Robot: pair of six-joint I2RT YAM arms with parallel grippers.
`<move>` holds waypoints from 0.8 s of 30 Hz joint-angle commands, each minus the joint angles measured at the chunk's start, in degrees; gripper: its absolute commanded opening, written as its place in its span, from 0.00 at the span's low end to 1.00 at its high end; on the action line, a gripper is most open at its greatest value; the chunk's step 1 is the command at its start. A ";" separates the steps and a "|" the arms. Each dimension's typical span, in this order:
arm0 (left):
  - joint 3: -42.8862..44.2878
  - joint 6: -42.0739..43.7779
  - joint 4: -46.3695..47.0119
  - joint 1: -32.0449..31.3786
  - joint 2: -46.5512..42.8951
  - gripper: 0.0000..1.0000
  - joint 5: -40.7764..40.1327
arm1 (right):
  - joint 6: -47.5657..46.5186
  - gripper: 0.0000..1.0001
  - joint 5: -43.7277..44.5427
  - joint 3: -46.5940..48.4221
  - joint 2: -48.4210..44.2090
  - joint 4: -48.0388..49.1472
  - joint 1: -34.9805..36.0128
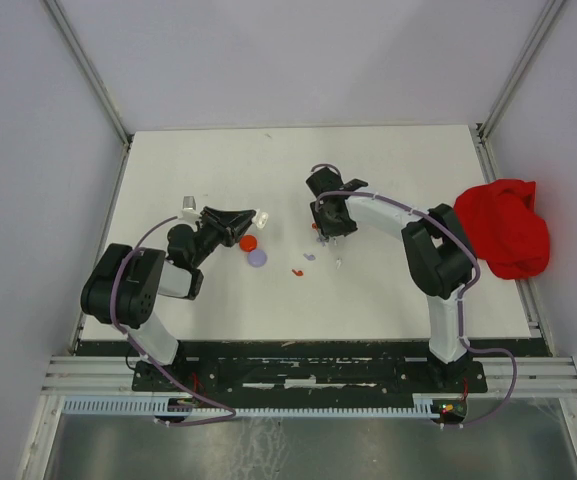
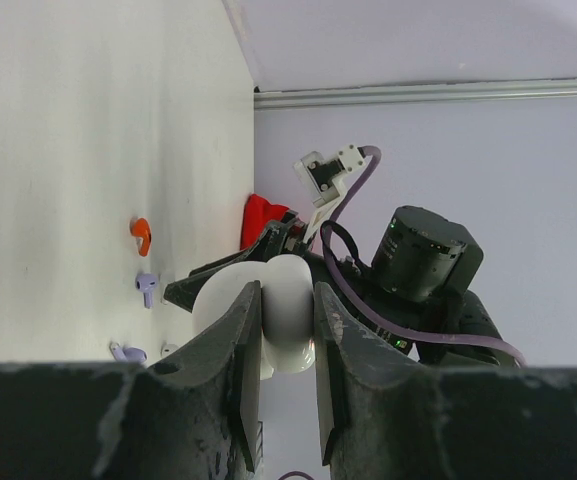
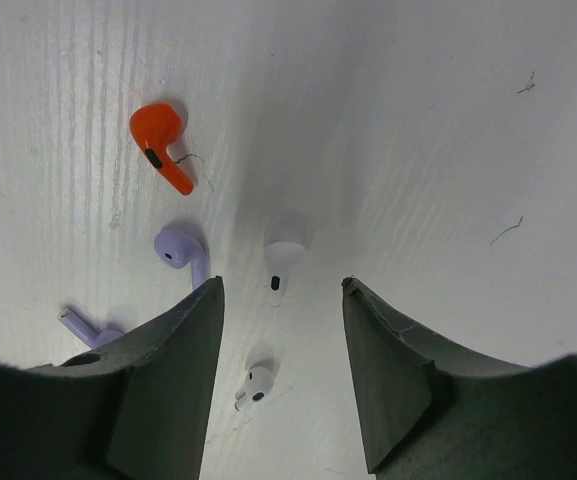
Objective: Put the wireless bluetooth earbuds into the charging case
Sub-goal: Pick up the earbud from the center of the board.
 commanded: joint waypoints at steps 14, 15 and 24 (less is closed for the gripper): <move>0.59 -2.87 5.24 0.06 1.47 0.03 0.91 | -1.57 0.54 -2.76 6.64 4.35 -2.90 -1.57; 0.60 -2.93 5.39 0.07 1.58 0.03 0.87 | -1.65 0.54 -2.93 6.88 4.66 -3.15 -1.68; 0.73 -3.40 6.31 0.07 2.44 0.03 1.07 | -1.49 0.52 -4.84 7.87 5.84 -4.11 -2.05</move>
